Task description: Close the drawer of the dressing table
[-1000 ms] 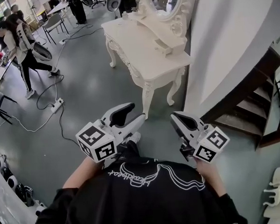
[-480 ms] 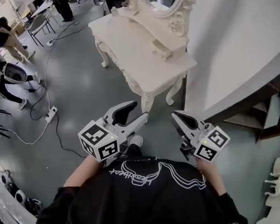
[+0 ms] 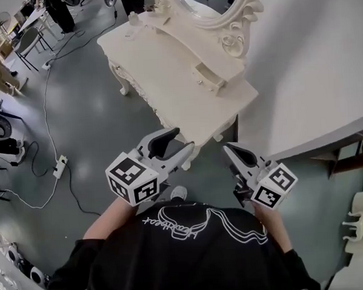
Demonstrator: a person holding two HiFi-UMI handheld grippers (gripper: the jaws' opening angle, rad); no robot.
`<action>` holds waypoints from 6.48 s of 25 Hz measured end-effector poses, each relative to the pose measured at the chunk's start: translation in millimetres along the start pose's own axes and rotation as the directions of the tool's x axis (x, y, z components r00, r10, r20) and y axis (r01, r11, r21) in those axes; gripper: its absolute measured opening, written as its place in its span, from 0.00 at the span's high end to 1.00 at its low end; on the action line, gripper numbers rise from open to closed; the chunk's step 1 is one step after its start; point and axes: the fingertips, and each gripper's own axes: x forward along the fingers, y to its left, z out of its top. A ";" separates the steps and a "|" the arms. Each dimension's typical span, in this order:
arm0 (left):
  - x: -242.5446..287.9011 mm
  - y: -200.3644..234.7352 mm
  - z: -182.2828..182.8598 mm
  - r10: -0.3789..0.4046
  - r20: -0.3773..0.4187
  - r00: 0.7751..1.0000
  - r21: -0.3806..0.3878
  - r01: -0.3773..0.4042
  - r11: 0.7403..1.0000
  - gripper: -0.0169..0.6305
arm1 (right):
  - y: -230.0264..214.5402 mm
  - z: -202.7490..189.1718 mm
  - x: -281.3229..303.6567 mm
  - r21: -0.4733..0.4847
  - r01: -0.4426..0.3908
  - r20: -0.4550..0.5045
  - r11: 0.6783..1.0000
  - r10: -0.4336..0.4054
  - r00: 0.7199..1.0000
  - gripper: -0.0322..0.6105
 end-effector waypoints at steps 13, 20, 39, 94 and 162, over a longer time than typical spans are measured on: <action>59.5 82.6 -4.0 -0.025 -0.099 0.995 0.051 0.030 0.998 0.67 | -50.0 2.7 32.3 0.026 0.127 -0.016 0.992 -0.127 0.992 0.94; 106.1 111.3 -25.7 0.013 -0.174 0.985 0.081 0.001 0.997 0.67 | -95.2 9.0 32.9 0.052 0.135 -0.015 0.990 -0.134 0.991 0.94; 229.6 213.6 -80.4 0.135 -0.340 0.931 0.053 -0.124 0.991 0.67 | -221.7 32.2 50.5 0.123 0.138 -0.041 0.983 -0.134 0.990 0.94; 296.3 277.1 -128.5 0.183 -0.453 0.872 0.115 -0.147 0.982 0.82 | -277.4 15.3 45.4 0.207 0.199 -0.087 0.958 -0.184 0.979 0.94; 220.3 171.4 -10.6 -0.010 -0.245 0.969 -0.003 0.010 1.000 0.78 | -205.6 30.3 60.6 0.139 0.130 -0.061 0.982 -0.123 0.991 0.94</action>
